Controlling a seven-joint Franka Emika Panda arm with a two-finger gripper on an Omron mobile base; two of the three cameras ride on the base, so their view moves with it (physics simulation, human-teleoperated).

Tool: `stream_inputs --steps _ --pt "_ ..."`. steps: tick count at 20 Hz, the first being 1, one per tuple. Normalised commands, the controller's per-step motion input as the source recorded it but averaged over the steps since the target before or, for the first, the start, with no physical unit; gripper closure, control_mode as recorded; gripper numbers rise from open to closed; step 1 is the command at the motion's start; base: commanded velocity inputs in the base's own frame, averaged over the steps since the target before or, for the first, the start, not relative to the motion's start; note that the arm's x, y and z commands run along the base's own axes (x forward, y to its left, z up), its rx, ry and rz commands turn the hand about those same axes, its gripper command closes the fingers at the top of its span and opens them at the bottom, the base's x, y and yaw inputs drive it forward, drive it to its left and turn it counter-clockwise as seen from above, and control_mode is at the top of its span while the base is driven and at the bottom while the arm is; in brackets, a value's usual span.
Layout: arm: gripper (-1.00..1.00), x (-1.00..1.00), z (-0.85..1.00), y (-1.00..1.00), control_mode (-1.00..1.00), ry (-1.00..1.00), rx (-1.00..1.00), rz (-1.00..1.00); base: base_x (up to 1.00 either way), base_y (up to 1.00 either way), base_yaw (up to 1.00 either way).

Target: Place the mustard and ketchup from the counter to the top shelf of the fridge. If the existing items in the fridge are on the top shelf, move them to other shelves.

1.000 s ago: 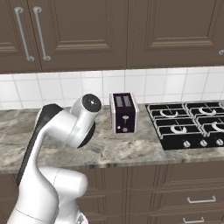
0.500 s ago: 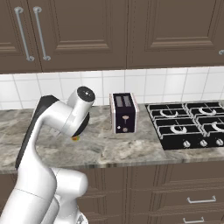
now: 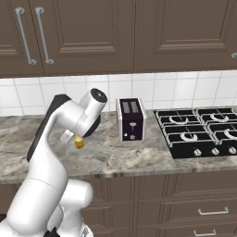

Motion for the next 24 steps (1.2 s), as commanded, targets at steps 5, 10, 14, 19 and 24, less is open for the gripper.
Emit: stream_inputs --steps 5,10,14,19,24 --pt "-1.00 0.00 -0.27 0.05 -1.00 0.00 0.00 0.03 0.00 0.00 0.00" --pt "-1.00 0.00 -0.41 0.13 -1.00 0.00 0.00 0.02 0.00 0.00 0.00" --pt "-1.00 0.14 -0.25 0.24 -1.00 0.00 0.00 0.00 0.00 0.00 0.00" --pt "-1.00 0.30 -0.20 0.24 -1.00 0.00 0.00 0.00 0.00 0.00 0.00" --pt "-1.00 0.44 -0.07 0.04 -1.00 0.00 0.00 0.00 0.00 0.00 0.00"
